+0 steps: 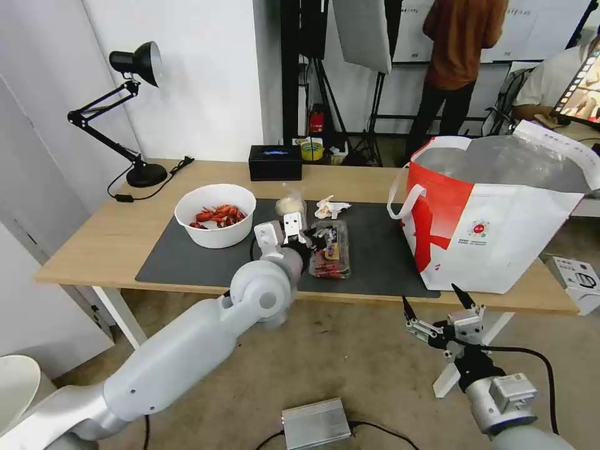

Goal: Pick up the trash from the table and place it into the takeout bag.

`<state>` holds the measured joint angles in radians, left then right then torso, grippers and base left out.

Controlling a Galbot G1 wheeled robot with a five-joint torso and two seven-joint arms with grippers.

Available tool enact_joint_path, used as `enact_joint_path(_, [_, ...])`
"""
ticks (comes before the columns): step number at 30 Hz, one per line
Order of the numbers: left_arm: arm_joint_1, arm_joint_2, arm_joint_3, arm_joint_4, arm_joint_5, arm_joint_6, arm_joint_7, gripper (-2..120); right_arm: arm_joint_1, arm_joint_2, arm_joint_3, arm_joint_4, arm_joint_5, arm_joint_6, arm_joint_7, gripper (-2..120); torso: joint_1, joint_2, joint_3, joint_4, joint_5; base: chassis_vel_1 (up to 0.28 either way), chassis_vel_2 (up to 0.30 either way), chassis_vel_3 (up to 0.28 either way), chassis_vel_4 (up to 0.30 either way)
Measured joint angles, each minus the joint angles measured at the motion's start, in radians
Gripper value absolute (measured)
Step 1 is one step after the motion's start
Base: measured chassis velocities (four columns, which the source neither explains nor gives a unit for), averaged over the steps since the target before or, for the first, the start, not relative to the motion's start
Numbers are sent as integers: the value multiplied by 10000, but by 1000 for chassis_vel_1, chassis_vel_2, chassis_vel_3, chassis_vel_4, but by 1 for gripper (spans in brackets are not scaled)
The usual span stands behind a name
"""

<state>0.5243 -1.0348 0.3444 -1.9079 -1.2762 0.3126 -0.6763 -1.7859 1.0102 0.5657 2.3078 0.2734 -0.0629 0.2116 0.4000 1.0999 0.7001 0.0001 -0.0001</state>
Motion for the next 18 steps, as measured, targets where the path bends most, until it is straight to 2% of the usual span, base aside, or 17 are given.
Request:
enact_joint_path(4, [278,609,64,-296,409,231,1087,5,233,-239,43,311,1939,-545,316,100,-1,0,-1,0,0,0,0,0,0])
enact_joint_path(5, [278,609,64,-296,409,231,1087,5,233,-239,43,311,1939,-545,316,100,-1,0,-1,0,0,0,0,0,0])
enact_joint_path(7, [288,735,128,-346,494,235,1390,0,406,-359,66,514,3138,-879,549,100,-2,1,-1,1,0,0,0,0,0])
enact_joint_path(9, [288,834,232,-349,671,208,1772,0,718,-555,132,795,4808,-1263,903,100,-1,0,-1,0,0,0,0,0,0])
enact_joint_path(10, [288,834,232,-349,671,208,1772,0,718,-555,132,795,4808,-1263,903,100,-1,0,-1,0,0,0,0,0,0])
enact_joint_path(14, [283,890,441,-290,990,51,2202,0,1320,-917,262,1081,7353,-1619,1468,100,-1,0,-1,-1,1,0,0,0,0])
enact_joint_path(15, [283,890,441,-290,990,51,2202,0,1320,-917,262,1081,7353,-1619,1468,100,-1,0,-1,-1,1,0,0,0,0])
enact_joint_path(18, [280,868,552,-190,1138,-9,2245,0,1794,-1124,342,1157,8621,-1735,1778,100,-1,0,-1,-1,1,0,0,0,0])
